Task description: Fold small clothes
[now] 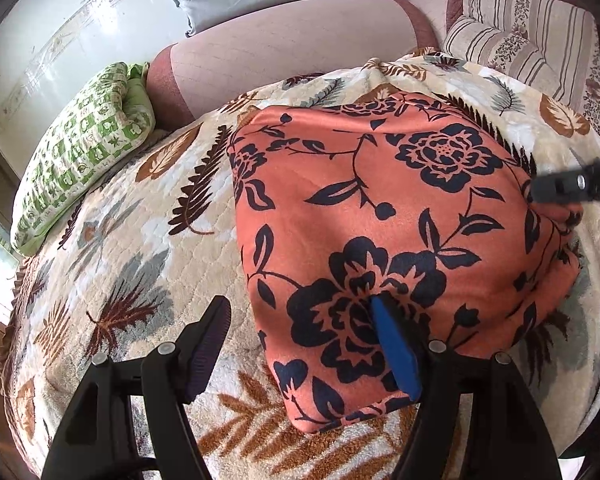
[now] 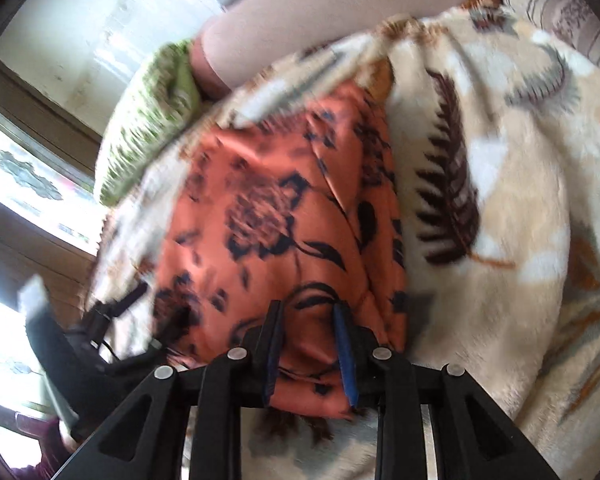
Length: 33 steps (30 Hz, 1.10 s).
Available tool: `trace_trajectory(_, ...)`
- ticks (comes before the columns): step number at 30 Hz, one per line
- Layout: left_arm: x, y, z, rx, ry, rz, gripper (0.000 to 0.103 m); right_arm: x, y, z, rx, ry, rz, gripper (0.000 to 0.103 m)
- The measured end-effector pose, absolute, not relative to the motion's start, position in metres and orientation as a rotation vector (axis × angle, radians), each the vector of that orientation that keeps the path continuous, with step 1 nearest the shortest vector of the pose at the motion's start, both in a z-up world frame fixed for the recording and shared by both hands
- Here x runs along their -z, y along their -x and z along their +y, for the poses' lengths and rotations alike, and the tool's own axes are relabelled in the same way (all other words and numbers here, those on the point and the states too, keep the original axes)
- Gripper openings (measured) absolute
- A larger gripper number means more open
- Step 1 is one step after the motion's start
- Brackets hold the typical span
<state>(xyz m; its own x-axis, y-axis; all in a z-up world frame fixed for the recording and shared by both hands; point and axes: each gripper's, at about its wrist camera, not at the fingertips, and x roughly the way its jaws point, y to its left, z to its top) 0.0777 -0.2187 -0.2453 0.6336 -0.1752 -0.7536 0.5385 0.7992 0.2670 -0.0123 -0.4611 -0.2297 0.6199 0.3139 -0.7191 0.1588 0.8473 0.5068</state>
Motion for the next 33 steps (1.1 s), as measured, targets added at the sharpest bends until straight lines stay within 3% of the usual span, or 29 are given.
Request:
trace_trajectory(11, 0.244, -0.078, -0.223, 0.42, -0.528, 0.806, 0.073, 0.25, -0.006, -0.454, -0.182, -0.621, 0.978, 0.03)
trace_trajectory(21, 0.239, -0.079, -0.226, 0.402, -0.536, 0.828, 0.073, 0.226, -0.01, -0.451, -0.166, -0.601, 0.856, 0.03)
trace_trajectory(25, 0.224, -0.087, -0.221, 0.409, -0.485, 0.85, 0.073, 0.247, -0.024, -0.46, -0.144, -0.667, 0.933, 0.03)
trace_trajectory(30, 0.205, -0.122, -0.204, 0.378, -0.36, 0.894, 0.073, 0.241, -0.017, -0.478, -0.168, -0.744, 0.868, 0.03)
trace_trajectory(31, 0.204, -0.131, -0.199, 0.369, -0.326, 0.912, 0.073, 0.239, -0.014, -0.483, -0.169, -0.766, 0.838, 0.031)
trace_trajectory(33, 0.206, -0.147, -0.19, 0.35, -0.257, 0.952, 0.073, 0.234, -0.007, -0.496, -0.145, -0.801, 0.78, 0.055)
